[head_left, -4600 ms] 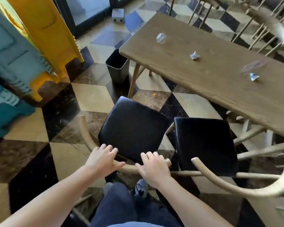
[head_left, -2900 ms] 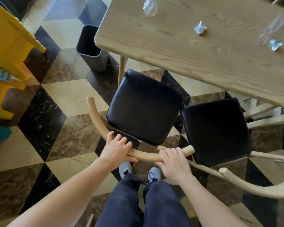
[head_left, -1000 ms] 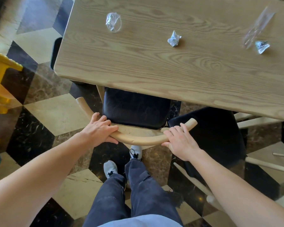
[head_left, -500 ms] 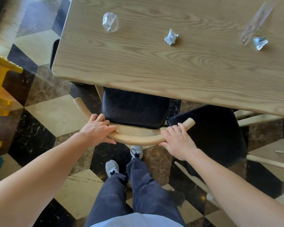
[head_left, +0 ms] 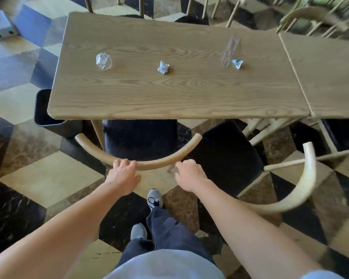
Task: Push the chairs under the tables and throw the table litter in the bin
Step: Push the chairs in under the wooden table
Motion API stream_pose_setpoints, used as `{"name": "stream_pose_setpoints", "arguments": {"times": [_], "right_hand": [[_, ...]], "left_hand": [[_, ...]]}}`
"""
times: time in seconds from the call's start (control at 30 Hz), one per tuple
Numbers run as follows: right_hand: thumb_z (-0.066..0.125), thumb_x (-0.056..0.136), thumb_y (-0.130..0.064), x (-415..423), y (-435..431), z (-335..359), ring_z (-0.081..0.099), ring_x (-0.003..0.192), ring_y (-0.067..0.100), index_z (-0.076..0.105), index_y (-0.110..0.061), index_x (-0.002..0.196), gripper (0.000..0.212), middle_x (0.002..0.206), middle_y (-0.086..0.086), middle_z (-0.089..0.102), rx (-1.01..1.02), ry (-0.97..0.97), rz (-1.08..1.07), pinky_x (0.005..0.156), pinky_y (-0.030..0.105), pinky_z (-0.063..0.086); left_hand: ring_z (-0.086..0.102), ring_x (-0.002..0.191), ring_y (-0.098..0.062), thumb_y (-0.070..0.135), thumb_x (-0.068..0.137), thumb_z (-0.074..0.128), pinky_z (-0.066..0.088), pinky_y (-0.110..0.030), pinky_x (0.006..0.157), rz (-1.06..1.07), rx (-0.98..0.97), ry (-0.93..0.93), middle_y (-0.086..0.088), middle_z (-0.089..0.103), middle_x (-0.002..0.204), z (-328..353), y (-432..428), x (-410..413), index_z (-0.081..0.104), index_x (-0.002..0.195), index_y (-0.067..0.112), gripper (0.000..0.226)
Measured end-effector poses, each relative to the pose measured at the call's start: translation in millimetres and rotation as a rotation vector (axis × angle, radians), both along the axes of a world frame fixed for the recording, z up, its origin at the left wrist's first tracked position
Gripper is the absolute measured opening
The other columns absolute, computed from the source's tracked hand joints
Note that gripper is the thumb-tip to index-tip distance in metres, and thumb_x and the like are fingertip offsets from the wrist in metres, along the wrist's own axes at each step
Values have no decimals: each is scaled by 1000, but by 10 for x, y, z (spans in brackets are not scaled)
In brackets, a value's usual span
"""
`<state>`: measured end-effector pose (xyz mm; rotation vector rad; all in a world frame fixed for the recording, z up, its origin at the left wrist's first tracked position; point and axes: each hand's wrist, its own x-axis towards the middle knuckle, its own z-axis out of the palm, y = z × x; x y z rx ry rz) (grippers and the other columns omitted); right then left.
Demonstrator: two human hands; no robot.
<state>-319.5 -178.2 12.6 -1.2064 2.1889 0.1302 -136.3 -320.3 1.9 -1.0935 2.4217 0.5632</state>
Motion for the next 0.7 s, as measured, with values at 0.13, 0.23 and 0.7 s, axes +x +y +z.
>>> {"name": "stream_pose_setpoints", "arguments": {"times": [0.13, 0.23, 0.7], "right_hand": [[43, 102, -28, 110, 373, 317, 59, 104, 25, 56, -19, 125, 28, 119, 6, 59, 7, -40, -143, 88, 46, 53], [45, 103, -29, 68, 726, 534, 61, 92, 22, 59, -20, 114, 21, 106, 5, 62, 2, -31, -205, 82, 45, 57], [55, 101, -27, -1023, 2505, 601, 65, 93, 18, 63, -18, 114, 18, 104, 4, 66, -14, -18, -390, 85, 35, 57]], "left_hand": [[60, 85, -18, 41, 98, 48, 51, -32, 61, -119, 48, 88, 2, 62, 104, 385, 246, -221, 58, 115, 22, 27], [61, 64, -13, 38, 99, 47, 42, -27, 46, -173, 75, 143, 5, 62, 82, 632, 529, -422, 60, 93, 24, 20], [63, 97, -24, 33, 103, 39, 46, -30, 69, -430, 89, 73, -4, 64, 107, 683, 2234, -1641, 62, 112, 19, 28]]}}
